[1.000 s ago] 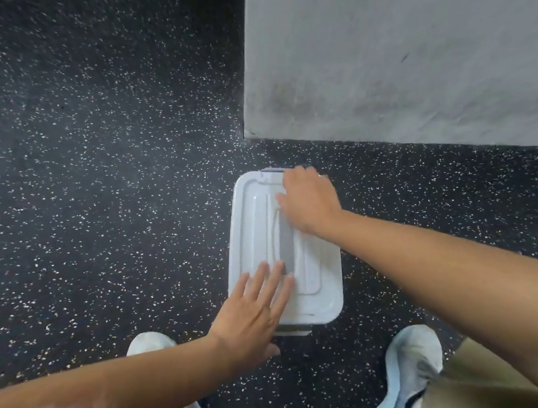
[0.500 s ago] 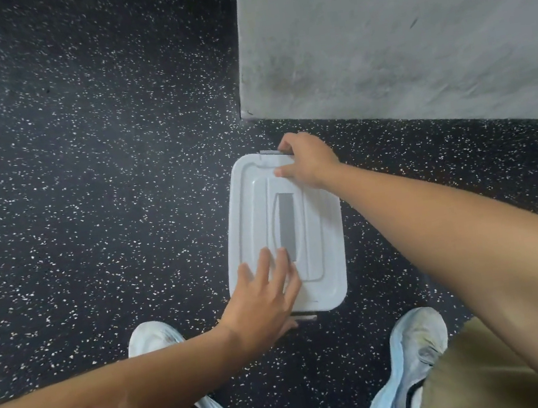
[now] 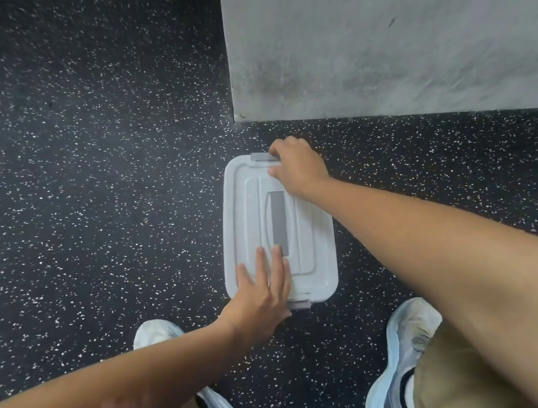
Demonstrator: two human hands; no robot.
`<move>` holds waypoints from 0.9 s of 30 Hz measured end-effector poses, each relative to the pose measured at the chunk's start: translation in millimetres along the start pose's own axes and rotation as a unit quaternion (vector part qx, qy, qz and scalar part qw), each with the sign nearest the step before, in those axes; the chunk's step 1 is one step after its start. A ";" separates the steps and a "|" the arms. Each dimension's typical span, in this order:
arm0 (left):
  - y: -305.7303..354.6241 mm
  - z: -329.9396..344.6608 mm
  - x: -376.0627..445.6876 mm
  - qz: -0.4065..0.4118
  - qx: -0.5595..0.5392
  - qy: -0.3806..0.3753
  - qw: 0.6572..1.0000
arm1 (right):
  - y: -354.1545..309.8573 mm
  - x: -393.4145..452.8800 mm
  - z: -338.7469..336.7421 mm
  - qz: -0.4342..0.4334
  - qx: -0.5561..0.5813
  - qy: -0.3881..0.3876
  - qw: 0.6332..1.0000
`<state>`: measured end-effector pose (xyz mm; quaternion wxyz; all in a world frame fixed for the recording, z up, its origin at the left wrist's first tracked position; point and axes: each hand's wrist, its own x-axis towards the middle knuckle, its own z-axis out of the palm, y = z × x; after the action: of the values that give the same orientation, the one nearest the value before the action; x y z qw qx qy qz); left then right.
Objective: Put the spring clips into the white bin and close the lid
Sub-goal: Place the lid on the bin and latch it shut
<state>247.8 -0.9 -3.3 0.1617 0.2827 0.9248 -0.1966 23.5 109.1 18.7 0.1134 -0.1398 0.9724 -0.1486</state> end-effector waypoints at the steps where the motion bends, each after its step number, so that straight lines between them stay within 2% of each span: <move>1: 0.4 -0.2 -0.8 0.008 0.013 -0.008 1.000 | -0.1 -5.9 -0.2 -0.007 -0.009 -0.001 1.000; 4: -5.2 -7.0 -2.6 0.025 0.041 -0.044 0.998 | 0.5 -30.2 -8.5 -0.030 -0.035 -0.026 0.999; 6: -10.2 -14.8 -3.2 0.039 0.046 -0.042 0.997 | 4.4 -46.5 -19.5 -0.039 -0.053 -0.049 0.997; 9: -15.6 -26.2 1.9 0.066 -0.005 -0.027 0.997 | 12.3 -67.8 -48.0 -0.047 -0.073 -0.080 0.993; 14: -40.3 -71.1 15.8 0.020 -0.085 -0.074 0.993 | 23.3 -86.0 -93.6 -0.054 -0.088 -0.176 0.979; 19: -81.7 -99.1 41.9 0.039 -0.084 -0.131 0.987 | 38.6 -81.9 -108.0 -0.083 -0.124 -0.252 0.956; 24: -121.3 -94.2 75.0 0.041 -0.115 -0.126 0.984 | 48.5 -60.9 -85.1 -0.074 -0.053 -0.254 0.963; 27: -136.1 -77.0 91.7 0.072 -0.149 -0.128 0.978 | 50.7 -52.0 -63.6 -0.064 -0.001 -0.248 0.967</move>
<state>81.2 -27.6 63.1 0.3332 0.2932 0.8926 -0.0789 43.4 187.9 71.0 0.3413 -0.2344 0.9029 -0.1156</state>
